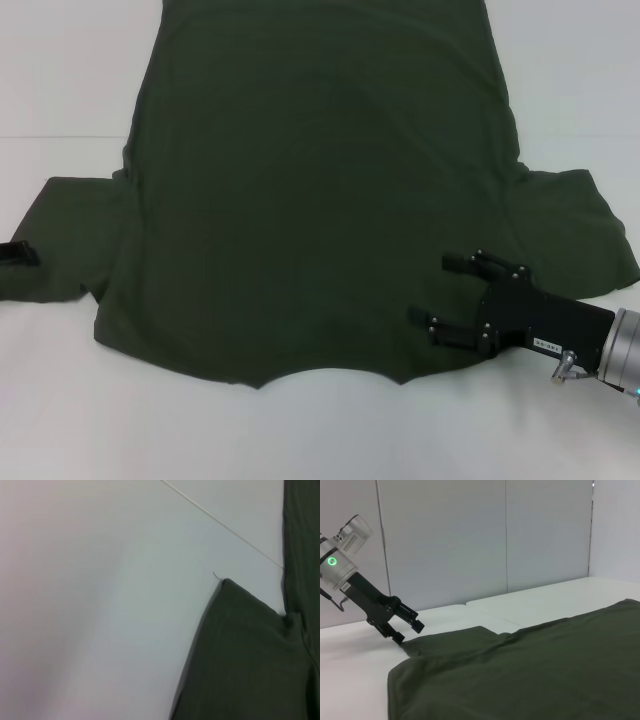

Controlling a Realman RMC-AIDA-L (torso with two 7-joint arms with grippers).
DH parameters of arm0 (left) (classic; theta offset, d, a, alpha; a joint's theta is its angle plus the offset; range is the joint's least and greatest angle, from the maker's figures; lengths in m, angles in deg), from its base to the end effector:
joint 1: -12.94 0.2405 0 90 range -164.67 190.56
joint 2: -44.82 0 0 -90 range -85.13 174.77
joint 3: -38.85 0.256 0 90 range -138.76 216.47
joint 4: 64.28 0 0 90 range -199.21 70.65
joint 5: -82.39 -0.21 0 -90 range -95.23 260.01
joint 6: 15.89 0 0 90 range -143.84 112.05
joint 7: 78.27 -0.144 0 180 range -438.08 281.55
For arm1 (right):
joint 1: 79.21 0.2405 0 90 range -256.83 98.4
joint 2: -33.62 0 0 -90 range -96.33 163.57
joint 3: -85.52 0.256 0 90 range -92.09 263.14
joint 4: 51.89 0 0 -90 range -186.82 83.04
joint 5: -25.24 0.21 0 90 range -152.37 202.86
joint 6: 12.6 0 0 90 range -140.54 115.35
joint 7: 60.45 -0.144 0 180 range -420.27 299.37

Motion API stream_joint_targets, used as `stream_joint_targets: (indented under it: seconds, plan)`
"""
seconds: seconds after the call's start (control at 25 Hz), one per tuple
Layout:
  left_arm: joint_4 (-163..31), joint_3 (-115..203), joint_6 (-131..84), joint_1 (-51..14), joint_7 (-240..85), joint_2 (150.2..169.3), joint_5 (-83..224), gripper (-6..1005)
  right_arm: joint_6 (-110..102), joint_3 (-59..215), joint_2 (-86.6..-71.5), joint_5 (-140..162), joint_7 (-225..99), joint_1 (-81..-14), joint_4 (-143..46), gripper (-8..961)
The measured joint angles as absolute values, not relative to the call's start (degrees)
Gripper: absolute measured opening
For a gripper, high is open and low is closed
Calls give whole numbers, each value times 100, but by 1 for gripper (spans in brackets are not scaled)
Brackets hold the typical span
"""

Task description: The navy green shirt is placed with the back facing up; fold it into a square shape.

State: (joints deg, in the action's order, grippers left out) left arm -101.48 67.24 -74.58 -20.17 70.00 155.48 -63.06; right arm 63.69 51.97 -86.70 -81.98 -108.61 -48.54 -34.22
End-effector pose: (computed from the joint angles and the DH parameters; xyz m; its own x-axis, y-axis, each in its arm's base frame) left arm -0.3832 0.3751 0.0928 -0.0267 0.7579 0.6518 0.9338 0.2517 -0.2544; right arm 0.2860 0.3214 -0.0513 0.8205 -0.1541 -0.5505 -0.4076 -0.8329 -0.3744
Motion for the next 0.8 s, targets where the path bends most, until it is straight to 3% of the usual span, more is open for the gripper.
stream_joint_targets:
  seconds: [0.8]
  plan:
    - [-10208, 6741, -7388, -1971, 6983, 15536, -6408, 920, 6397, 5204, -8670, -8198, -10861, -4871, -3422, 927]
